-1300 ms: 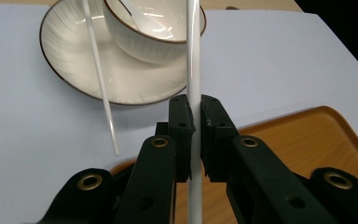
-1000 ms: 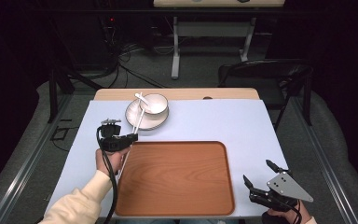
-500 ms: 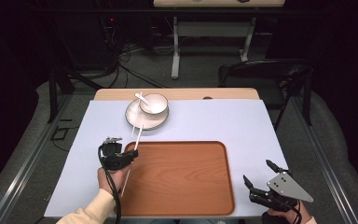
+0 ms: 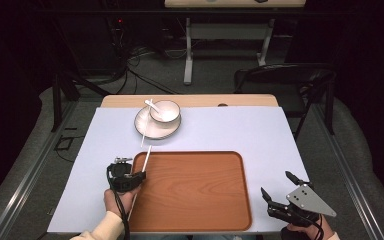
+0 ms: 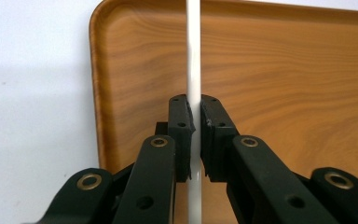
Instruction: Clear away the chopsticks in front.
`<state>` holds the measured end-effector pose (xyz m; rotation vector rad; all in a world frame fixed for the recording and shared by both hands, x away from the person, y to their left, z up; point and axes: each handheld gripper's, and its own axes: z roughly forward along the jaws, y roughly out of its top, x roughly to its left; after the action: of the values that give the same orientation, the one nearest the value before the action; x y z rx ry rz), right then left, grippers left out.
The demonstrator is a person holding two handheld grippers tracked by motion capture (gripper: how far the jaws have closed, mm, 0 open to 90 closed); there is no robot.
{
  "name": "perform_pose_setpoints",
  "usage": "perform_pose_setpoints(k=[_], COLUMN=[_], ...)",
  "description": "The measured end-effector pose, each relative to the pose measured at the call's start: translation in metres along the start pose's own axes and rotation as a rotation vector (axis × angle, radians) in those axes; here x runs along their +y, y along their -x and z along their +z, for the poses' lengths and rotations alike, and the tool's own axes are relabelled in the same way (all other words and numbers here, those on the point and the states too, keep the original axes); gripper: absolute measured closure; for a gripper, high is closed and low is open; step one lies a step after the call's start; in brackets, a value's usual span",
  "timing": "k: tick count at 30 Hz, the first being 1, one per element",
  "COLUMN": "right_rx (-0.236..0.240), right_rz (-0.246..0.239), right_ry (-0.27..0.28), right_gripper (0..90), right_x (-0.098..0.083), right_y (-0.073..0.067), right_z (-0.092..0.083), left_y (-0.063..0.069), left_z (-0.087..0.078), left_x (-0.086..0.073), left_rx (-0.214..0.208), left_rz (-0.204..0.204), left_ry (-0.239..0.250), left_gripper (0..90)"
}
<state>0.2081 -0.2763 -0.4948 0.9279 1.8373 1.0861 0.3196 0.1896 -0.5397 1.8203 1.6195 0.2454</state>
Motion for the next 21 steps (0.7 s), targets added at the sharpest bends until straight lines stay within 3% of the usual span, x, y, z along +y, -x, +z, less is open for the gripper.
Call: perform_pose_setpoints(k=[10, 21], right_rx=[-0.001, 0.001], right_rz=[0.0, 0.0], right_ry=[0.004, 0.0], right_gripper=[14.3, 14.3], right_x=[-0.0001, 0.0], right_y=[0.0001, 0.0001], right_z=[-0.0005, -0.0006], left_y=[0.0008, 0.0002], left_z=[0.0033, 0.0036], left_x=[-0.0056, -0.0061], left_rx=[0.013, 0.028], left_rz=[0.009, 0.023], left_ry=[-0.037, -0.038], left_gripper=[83.9, 82.5])
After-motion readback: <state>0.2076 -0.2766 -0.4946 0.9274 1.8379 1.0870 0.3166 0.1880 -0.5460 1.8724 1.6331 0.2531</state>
